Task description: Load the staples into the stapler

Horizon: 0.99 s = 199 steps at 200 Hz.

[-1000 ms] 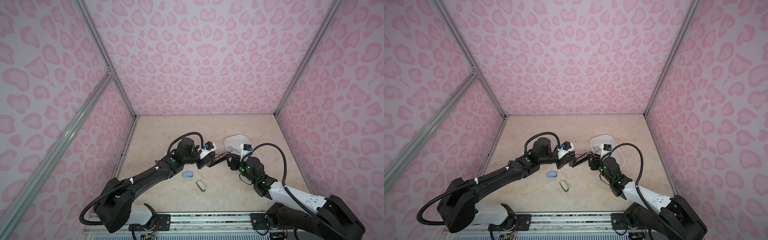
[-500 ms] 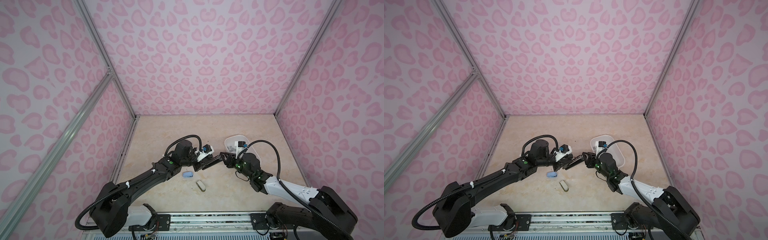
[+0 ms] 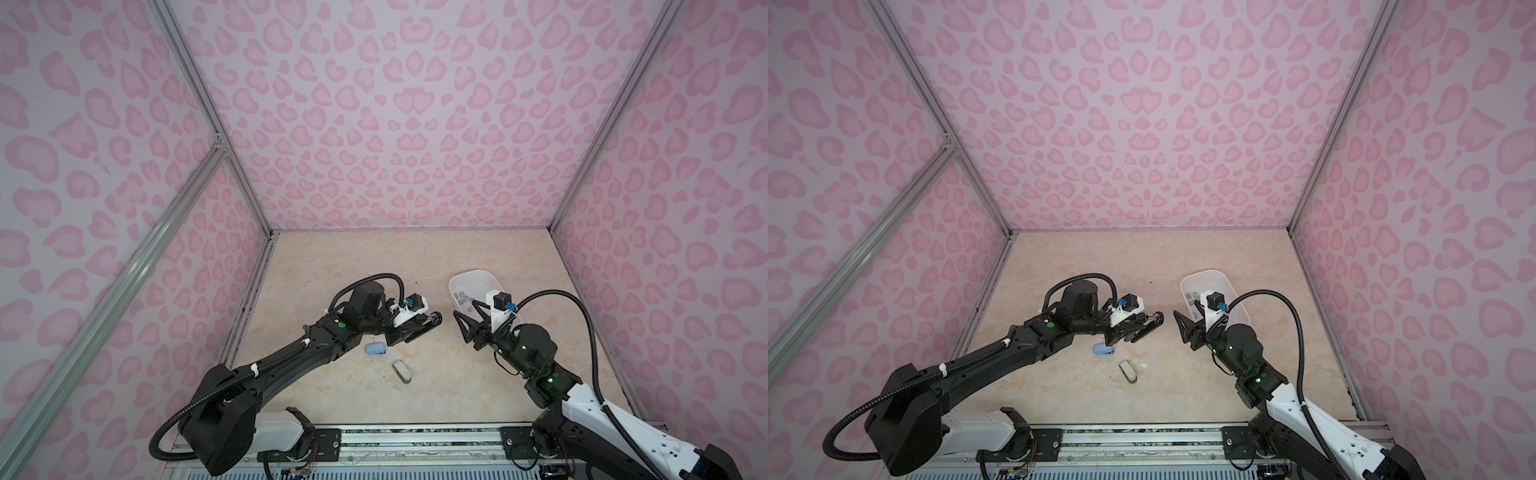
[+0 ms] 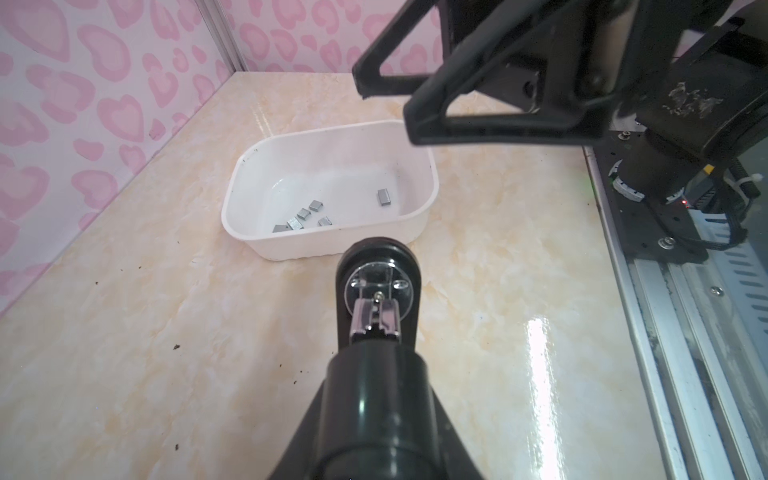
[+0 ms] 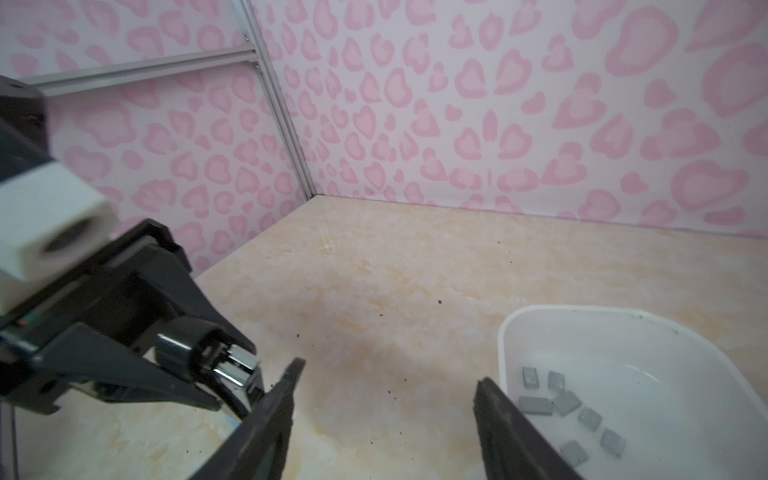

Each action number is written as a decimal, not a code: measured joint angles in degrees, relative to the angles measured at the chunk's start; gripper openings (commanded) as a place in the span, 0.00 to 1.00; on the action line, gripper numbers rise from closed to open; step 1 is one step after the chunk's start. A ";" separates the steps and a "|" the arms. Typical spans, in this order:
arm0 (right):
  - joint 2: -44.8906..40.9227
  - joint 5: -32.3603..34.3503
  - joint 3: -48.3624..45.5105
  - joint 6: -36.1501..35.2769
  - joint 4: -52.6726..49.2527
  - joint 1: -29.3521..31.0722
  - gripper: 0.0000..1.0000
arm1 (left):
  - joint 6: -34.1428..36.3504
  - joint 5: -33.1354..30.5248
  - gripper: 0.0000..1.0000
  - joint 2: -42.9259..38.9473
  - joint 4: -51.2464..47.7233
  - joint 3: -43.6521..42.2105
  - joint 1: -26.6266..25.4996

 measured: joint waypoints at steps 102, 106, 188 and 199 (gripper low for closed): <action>9.53 -16.41 6.36 -11.06 -2.86 3.26 0.42 | 2.89 4.22 0.04 3.13 -4.72 3.80 -1.55; 9.90 -16.55 6.47 -11.23 -3.02 3.32 0.41 | 2.93 4.24 0.04 3.13 -4.81 3.91 -1.53; 14.34 -19.96 6.49 -15.13 -4.96 3.34 0.25 | 4.22 4.68 0.04 2.32 -9.11 4.15 -1.68; 14.56 -20.20 6.45 -15.61 -4.98 3.34 0.26 | 4.44 4.66 0.04 1.81 -9.88 4.15 -1.64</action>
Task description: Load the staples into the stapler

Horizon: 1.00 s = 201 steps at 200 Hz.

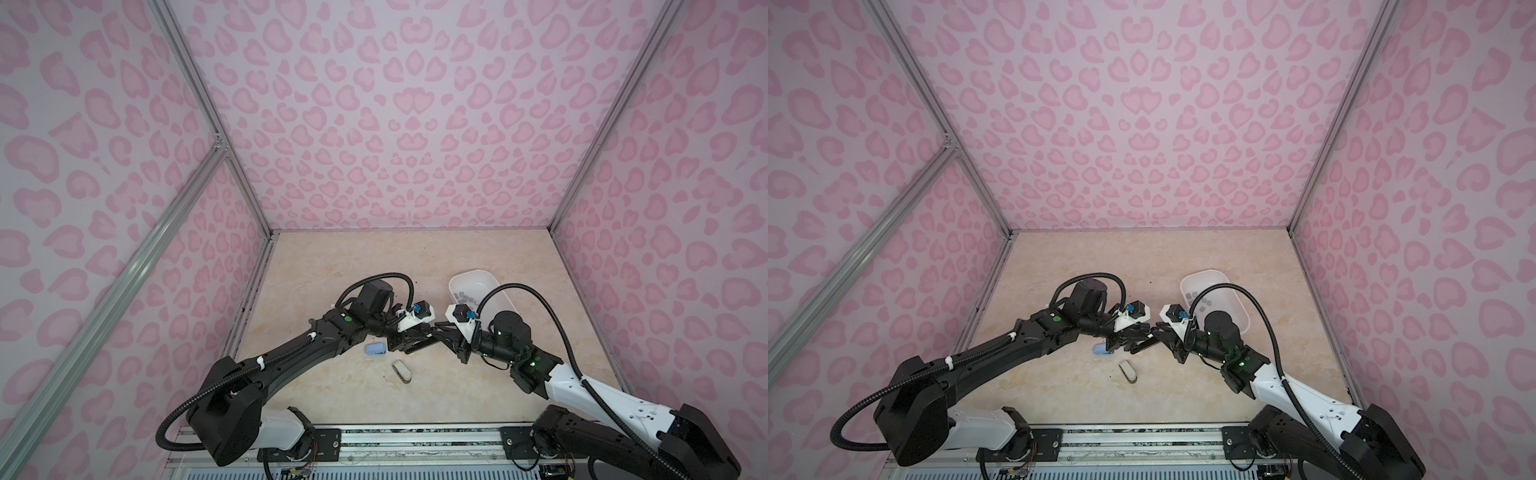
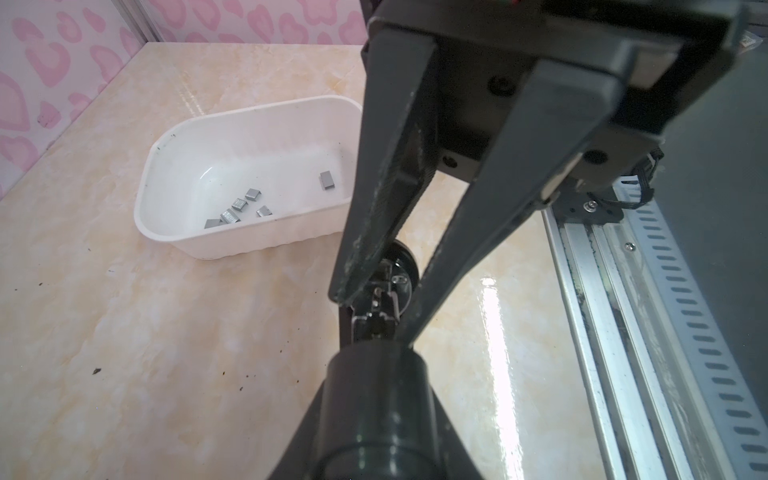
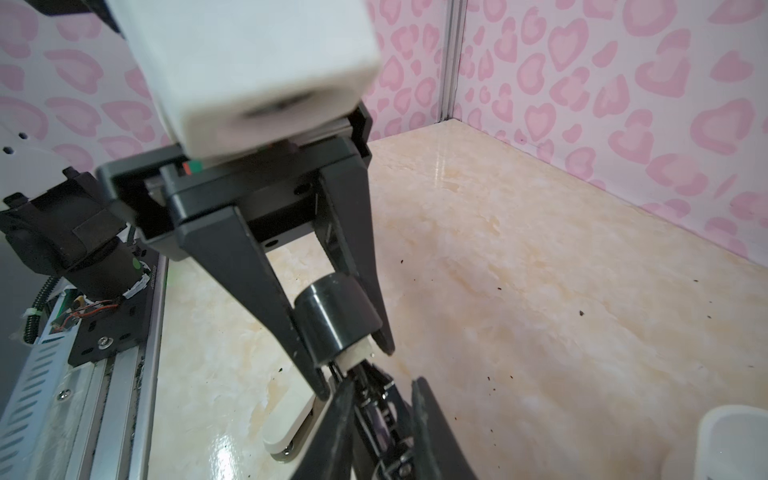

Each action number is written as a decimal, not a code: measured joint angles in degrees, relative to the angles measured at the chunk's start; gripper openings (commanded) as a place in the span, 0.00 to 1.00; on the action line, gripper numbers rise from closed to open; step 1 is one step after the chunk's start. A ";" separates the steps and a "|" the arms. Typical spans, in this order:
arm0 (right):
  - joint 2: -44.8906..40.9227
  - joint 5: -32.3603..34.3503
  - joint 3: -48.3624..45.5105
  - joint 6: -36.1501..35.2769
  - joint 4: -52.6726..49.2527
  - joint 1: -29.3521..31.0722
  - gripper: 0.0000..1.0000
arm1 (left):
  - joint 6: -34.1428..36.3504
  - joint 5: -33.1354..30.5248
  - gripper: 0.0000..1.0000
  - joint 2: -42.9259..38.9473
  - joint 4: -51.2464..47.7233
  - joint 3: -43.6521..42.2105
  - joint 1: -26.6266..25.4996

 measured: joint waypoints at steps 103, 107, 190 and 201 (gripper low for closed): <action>2.80 -1.14 0.00 -1.46 -2.91 -0.15 0.37 | 1.51 2.99 0.04 -3.30 -0.83 -0.28 0.04; 2.80 -1.16 0.00 -1.44 -2.99 -0.13 0.37 | 1.51 2.99 0.04 -3.34 -0.83 -0.28 0.11; 1.66 -1.53 -1.55 0.68 -4.66 3.34 0.40 | 5.35 6.38 0.04 -5.27 -7.10 1.36 2.19; 1.62 -1.70 -1.70 0.87 -4.48 3.45 0.40 | 6.12 7.08 0.04 -5.77 -7.69 1.57 2.58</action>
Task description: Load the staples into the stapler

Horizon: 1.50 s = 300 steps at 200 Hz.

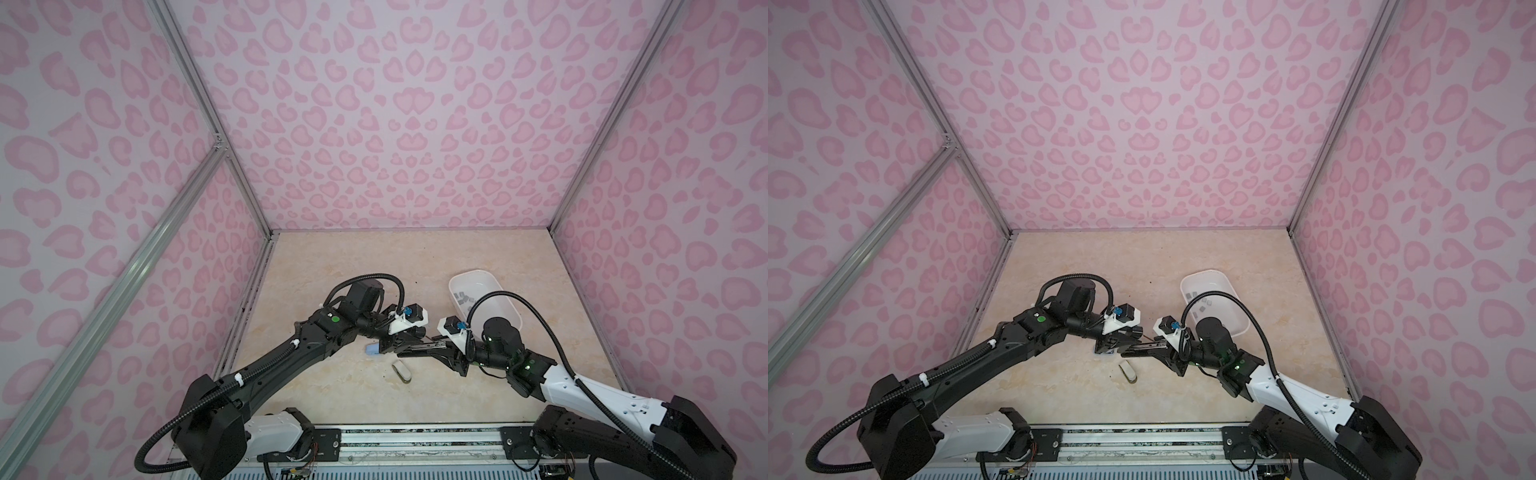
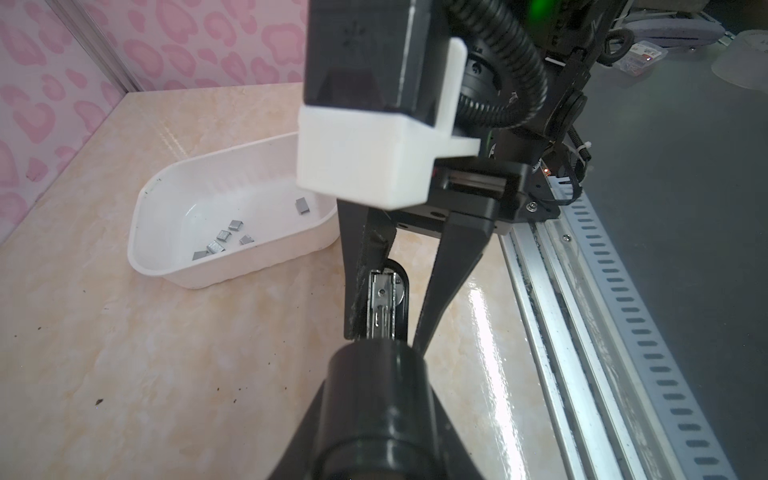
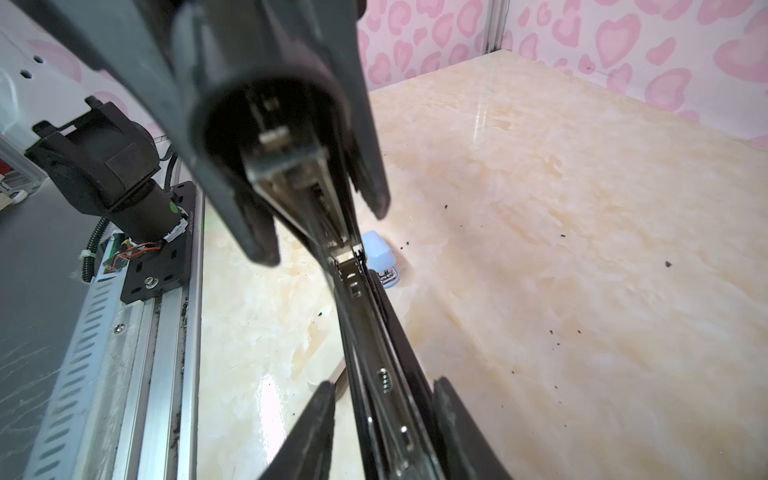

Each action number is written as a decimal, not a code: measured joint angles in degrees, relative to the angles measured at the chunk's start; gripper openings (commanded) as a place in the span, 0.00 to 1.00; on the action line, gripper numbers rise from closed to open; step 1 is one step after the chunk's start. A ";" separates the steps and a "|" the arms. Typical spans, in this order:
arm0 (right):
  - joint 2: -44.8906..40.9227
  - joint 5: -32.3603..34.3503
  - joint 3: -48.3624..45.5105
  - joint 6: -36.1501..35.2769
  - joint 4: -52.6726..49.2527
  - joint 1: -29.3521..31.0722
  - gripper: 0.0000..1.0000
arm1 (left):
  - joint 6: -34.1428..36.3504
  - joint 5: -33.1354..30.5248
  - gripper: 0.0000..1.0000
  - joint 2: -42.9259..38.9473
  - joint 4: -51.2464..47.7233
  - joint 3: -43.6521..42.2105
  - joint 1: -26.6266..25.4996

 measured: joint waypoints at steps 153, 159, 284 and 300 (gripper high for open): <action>0.98 -1.99 -0.07 0.07 3.74 3.15 0.00 | 3.54 7.15 0.04 -6.97 -4.66 -0.24 3.52; 1.05 -1.90 -0.13 0.07 4.17 3.30 0.00 | 3.61 7.74 0.04 -7.13 -4.68 -0.24 3.98; 3.13 -4.13 -3.65 -1.84 14.36 -0.46 0.00 | 0.85 18.56 0.04 -13.38 -0.37 -4.09 16.65; 3.13 -4.50 -4.17 -1.84 15.45 -1.11 0.00 | -0.70 18.97 0.04 -13.27 0.48 -4.09 17.81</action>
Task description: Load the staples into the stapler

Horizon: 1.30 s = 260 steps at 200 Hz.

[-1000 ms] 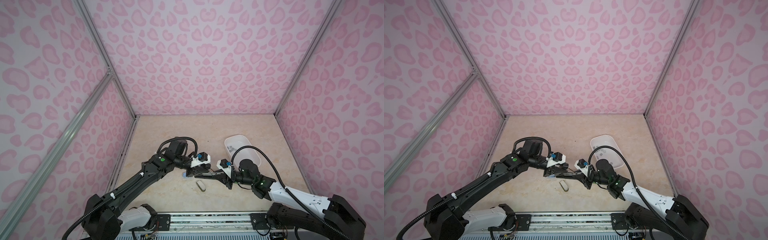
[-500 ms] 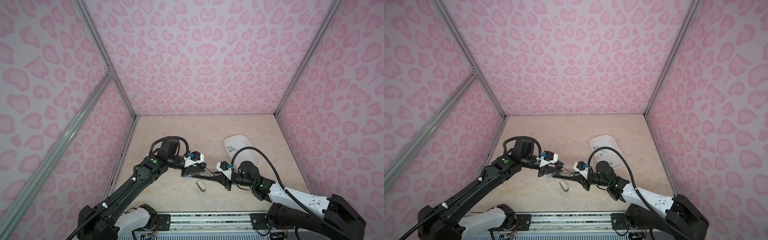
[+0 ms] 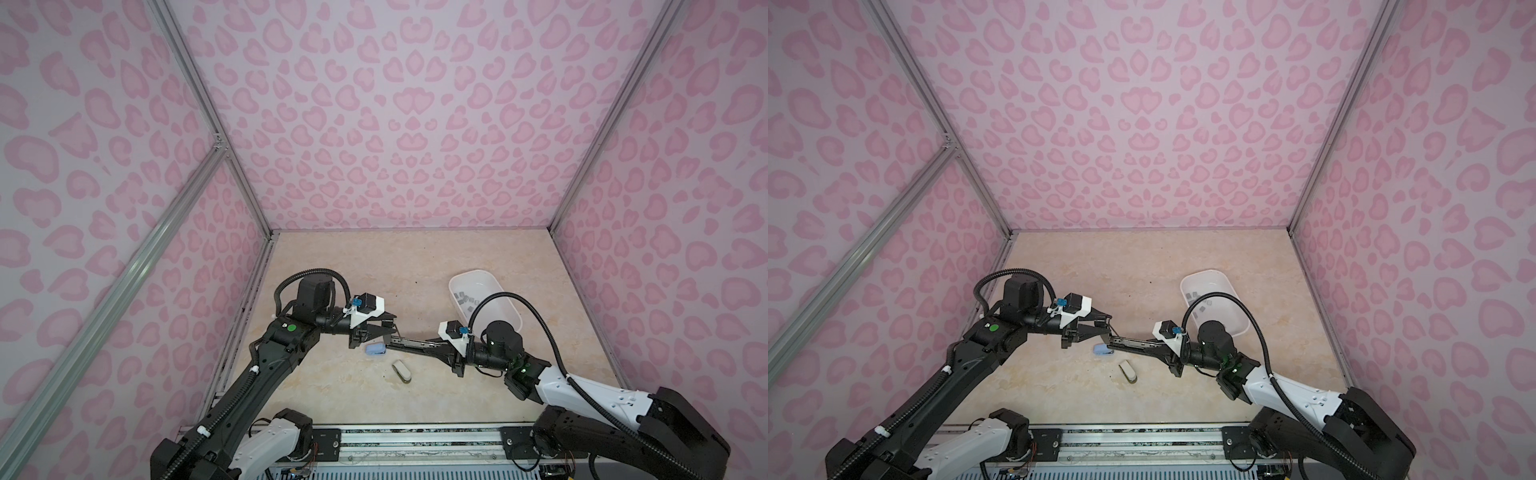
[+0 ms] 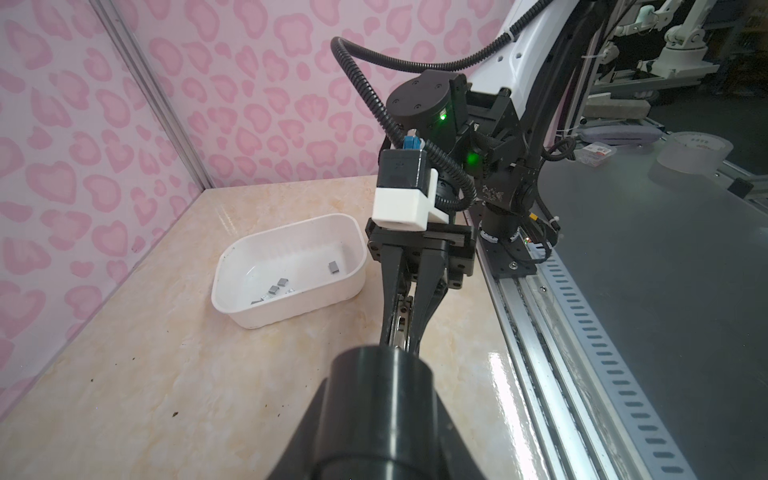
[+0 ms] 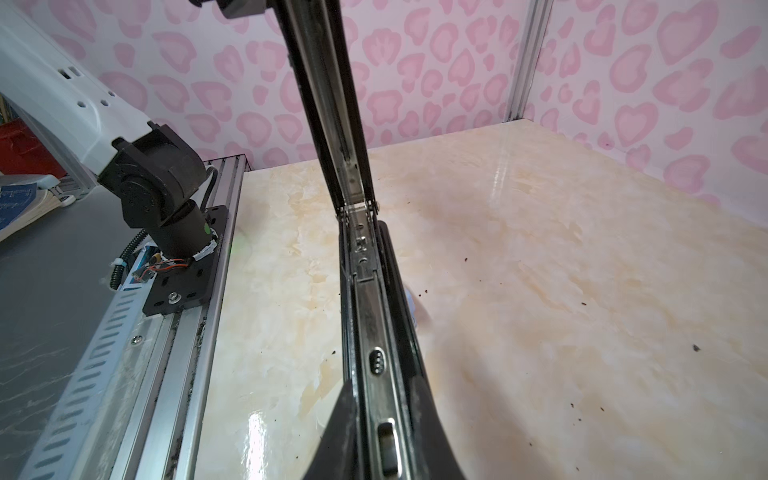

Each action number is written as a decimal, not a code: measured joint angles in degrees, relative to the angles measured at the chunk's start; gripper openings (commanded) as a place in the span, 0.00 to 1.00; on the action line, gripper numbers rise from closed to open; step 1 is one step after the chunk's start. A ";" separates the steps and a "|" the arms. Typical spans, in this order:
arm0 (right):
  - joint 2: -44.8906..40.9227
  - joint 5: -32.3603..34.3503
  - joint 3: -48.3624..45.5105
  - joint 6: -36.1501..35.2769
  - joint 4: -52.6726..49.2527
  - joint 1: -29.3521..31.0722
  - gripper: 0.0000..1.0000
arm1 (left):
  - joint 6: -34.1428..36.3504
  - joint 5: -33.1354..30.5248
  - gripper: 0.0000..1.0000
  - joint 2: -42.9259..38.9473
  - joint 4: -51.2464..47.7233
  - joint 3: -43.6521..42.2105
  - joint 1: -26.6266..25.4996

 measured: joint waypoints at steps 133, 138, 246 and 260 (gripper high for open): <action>-2.75 4.46 -5.25 1.88 7.15 -1.40 0.00 | -14.60 -5.70 0.58 1.33 5.77 0.07 4.50; -2.82 5.20 -5.46 2.12 6.86 -1.29 0.00 | -15.04 -8.37 0.60 1.14 6.99 0.07 4.72; 0.98 22.45 -3.19 3.50 2.64 5.05 0.00 | -25.97 -24.87 0.71 1.36 17.31 -0.59 4.50; 2.16 24.48 -2.97 4.09 2.69 5.22 0.00 | -28.30 -27.78 0.71 -0.46 19.23 -1.88 2.19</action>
